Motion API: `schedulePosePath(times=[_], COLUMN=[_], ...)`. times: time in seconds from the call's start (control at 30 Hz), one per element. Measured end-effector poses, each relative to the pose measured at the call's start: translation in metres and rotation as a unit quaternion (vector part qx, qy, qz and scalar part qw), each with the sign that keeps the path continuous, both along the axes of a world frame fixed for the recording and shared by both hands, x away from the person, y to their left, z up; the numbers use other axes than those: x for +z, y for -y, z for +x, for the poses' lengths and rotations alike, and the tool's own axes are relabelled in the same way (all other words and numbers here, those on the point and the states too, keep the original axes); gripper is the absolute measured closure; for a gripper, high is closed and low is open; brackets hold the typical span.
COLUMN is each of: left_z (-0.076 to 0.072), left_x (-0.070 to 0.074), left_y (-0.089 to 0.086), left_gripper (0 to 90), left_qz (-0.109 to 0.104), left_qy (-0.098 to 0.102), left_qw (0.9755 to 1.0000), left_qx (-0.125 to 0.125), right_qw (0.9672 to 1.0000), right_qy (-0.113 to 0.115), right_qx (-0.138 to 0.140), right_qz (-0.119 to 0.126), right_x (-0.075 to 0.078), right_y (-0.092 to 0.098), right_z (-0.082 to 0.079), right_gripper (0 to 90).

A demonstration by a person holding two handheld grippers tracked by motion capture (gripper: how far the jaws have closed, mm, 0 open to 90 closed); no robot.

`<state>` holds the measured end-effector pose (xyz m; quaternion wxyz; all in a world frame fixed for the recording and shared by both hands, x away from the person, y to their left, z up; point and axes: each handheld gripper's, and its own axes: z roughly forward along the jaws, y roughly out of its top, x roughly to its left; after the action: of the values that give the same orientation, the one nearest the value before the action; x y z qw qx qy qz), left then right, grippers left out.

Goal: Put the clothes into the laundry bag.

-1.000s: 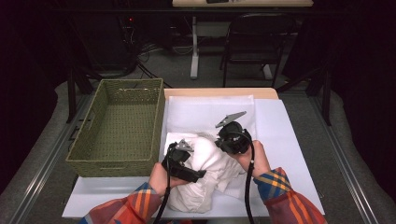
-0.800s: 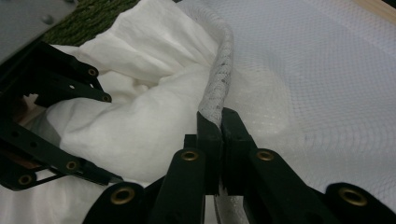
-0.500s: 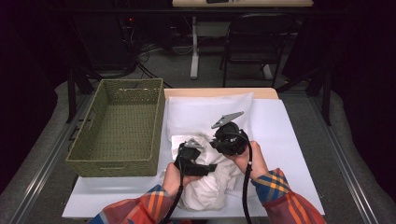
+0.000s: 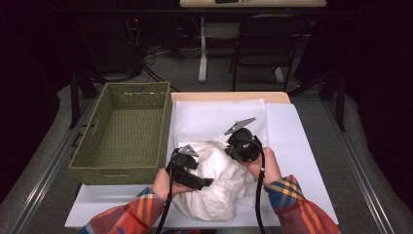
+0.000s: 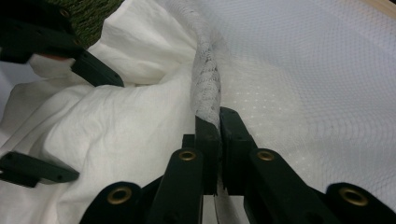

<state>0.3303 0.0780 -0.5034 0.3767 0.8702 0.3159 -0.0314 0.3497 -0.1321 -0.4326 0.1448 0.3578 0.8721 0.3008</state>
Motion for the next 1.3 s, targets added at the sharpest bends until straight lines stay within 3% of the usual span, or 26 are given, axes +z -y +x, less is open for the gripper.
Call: schedulePosePath(times=[0.03, 0.07, 0.1, 0.13, 0.17, 0.23, 0.27, 0.3, 0.37, 0.43, 0.47, 0.5, 0.53, 0.6, 0.67, 0.8, 0.87, 0.93, 1.03, 1.07, 1.1, 1.13, 1.17, 1.23, 1.27, 1.3], left_z=[0.000, 0.000, 0.000, 0.000, 0.001, 0.001, 0.002, 0.002, 0.002, 0.004, 0.009, 0.009, 0.010, 0.011, 0.010, 0.005, 0.005, 0.008, 0.014, 0.021, 0.021, 0.030, 0.030, 0.038, 0.042, 0.044], left_x=[0.000, -0.011, -0.011, -0.017, -0.020, -0.019, -0.012, -0.012, -0.003, 0.000, -0.009, -0.009, -0.013, -0.015, -0.006, 0.015, 0.019, 0.018, 0.017, 0.014, 0.014, 0.006, 0.006, -0.005, -0.012, -0.017], left_y=[0.000, 0.005, 0.005, 0.007, 0.009, 0.010, 0.013, 0.013, 0.021, 0.032, 0.041, 0.041, 0.043, 0.039, 0.032, 0.014, 0.007, 0.001, -0.002, -0.004, -0.004, -0.004, -0.004, 0.001, 0.003, 0.004], left_gripper=[28.1, 38.5, 47.7, 47.7, 58.7, 61.3, 63.8, 64.1, 64.3, 62.6, 57.4, 50.7, 45.1, 42.6, 30.4, 14.6, 12.7, 8.2, 5.2, 3.3, 2.5, 2.4, 2.4, 2.7, 10.5, 10.5], left_qz=[0.000, -0.024, -0.024, -0.039, -0.050, -0.058, -0.077, -0.077, -0.099, -0.097, -0.077, -0.077, -0.064, -0.057, -0.031, -0.015, -0.002, 0.012, 0.014, 0.026, 0.026, 0.028, 0.028, 0.031, 0.020, 0.008], left_qy=[0.000, -0.014, -0.014, -0.021, -0.029, -0.026, -0.030, -0.030, -0.021, -0.017, -0.024, -0.024, -0.025, -0.020, 0.002, 0.048, 0.057, 0.069, 0.066, 0.065, 0.065, 0.043, 0.043, 0.023, 0.002, -0.012], left_qw=[1.0000, 0.9995, 0.9995, 0.9989, 0.9983, 0.9980, 0.9965, 0.9965, 0.9947, 0.9950, 0.9966, 0.9966, 0.9976, 0.9982, 0.9995, 0.9987, 0.9981, 0.9960, 0.9952, 0.9938, 0.9938, 0.9943, 0.9943, 0.9946, 0.9956, 0.9962], left_qx=[0.000, -0.012, -0.012, -0.013, -0.012, -0.005, 0.007, 0.007, 0.017, 0.018, 0.013, 0.013, 0.010, 0.002, -0.002, 0.006, 0.023, 0.054, 0.071, 0.086, 0.086, 0.094, 0.094, 0.097, 0.091, 0.086], right_qw=[1.0000, 1.0000, 1.0000, 1.0000, 1.0000, 1.0000, 0.9998, 0.9998, 0.9995, 0.9991, 0.9993, 0.9993, 0.9998, 0.9999, 1.0000, 1.0000, 1.0000, 1.0000, 1.0000, 1.0000, 1.0000, 1.0000, 1.0000, 1.0000, 1.0000, 1.0000], right_qy=[0.000, 0.001, 0.001, 0.000, 0.001, 0.001, 0.004, 0.004, 0.010, 0.016, 0.014, 0.014, 0.005, -0.002, -0.005, -0.005, -0.003, -0.001, 0.000, -0.003, -0.003, -0.002, -0.003, -0.004, -0.005, -0.005], right_qx=[0.000, 0.002, 0.002, 0.002, 0.003, 0.006, 0.010, 0.010, 0.017, 0.026, 0.024, 0.024, 0.014, 0.011, 0.005, 0.004, 0.004, 0.004, 0.005, 0.001, 0.001, 0.002, 0.003, 0.003, 0.004, 0.004], right_qz=[0.000, 0.000, 0.000, 0.000, 0.002, 0.003, 0.014, 0.014, 0.025, 0.030, 0.026, 0.026, 0.013, 0.009, 0.004, 0.003, 0.000, -0.002, -0.003, -0.001, -0.001, -0.002, -0.003, -0.004, -0.005, -0.005], right_x=[0.000, 0.000, 0.000, 0.000, 0.001, 0.003, 0.007, 0.007, 0.014, 0.020, 0.017, 0.017, 0.008, 0.004, -0.002, -0.002, -0.002, -0.001, -0.001, -0.001, -0.001, -0.002, -0.002, -0.003, -0.004, -0.004], right_y=[0.000, -0.001, -0.001, -0.002, -0.003, -0.004, -0.005, -0.005, -0.006, -0.007, -0.006, -0.006, -0.002, 0.000, 0.003, 0.006, 0.006, 0.006, 0.006, 0.007, 0.007, 0.007, 0.007, 0.006, 0.005, 0.005], right_z=[0.000, 0.000, 0.000, -0.001, -0.002, -0.003, -0.006, -0.006, -0.011, -0.014, -0.012, -0.012, -0.007, -0.005, -0.003, -0.002, -0.002, -0.002, -0.001, -0.001, -0.001, 0.000, 0.000, 0.000, 0.001, 0.001], right_gripper=[87.3, 87.6, 87.6, 88.0, 88.3, 88.4, 88.5, 88.5, 88.5, 88.5, 88.5, 88.5, 88.5, 88.5, 88.5, 88.4, 88.4, 88.4, 88.4, 88.3, 88.3, 88.4, 88.3, 88.3, 88.3, 88.3])
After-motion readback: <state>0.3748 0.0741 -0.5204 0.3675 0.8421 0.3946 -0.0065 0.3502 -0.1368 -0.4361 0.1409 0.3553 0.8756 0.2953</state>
